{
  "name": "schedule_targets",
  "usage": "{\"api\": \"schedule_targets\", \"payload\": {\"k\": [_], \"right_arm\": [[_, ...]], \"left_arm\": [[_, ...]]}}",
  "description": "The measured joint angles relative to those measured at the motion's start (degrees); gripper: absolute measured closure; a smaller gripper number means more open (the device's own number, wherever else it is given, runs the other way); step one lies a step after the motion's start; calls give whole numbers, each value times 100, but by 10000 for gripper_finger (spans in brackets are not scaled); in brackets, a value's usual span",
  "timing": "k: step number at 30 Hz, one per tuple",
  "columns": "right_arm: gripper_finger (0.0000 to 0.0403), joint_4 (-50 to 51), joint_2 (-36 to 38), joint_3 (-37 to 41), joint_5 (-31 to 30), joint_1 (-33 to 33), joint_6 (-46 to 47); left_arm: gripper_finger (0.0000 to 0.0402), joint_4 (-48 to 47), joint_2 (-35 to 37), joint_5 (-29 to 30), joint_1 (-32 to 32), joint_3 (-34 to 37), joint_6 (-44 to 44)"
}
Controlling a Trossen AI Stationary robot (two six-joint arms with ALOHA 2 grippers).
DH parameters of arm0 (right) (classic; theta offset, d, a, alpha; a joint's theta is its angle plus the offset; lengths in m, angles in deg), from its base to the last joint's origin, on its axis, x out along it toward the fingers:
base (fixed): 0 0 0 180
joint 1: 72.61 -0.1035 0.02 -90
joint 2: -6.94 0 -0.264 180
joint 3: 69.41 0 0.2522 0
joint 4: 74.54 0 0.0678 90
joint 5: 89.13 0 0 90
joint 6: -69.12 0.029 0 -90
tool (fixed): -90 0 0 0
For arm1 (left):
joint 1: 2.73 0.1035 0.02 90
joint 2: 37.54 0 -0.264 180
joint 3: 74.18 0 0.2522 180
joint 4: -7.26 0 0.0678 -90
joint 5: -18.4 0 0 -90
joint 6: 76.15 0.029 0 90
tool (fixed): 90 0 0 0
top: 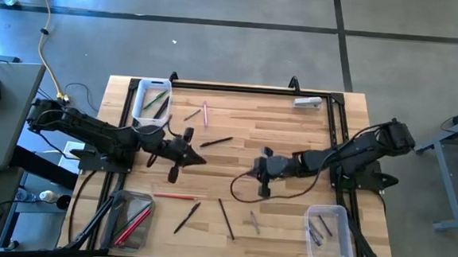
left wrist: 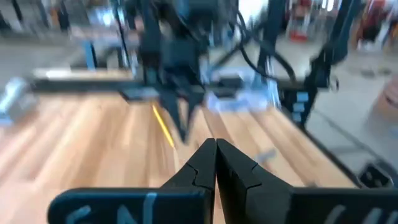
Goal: Sort crayons/erasers/pens/pencils in bins
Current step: Put the red pencil into the black bin
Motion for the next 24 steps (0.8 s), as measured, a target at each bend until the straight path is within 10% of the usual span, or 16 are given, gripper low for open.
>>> {"api": "schedule_targets", "payload": {"k": [9, 24], "right_arm": [[403, -1497, 0, 447, 411, 746, -828], [403, -1801, 0, 564, 227, 752, -826]], "left_arm": [[402, -4279, -145, 650, -847, -1720, -376], [375, -6141, -2250, 1048, -2264, -3191, -1948]]}}
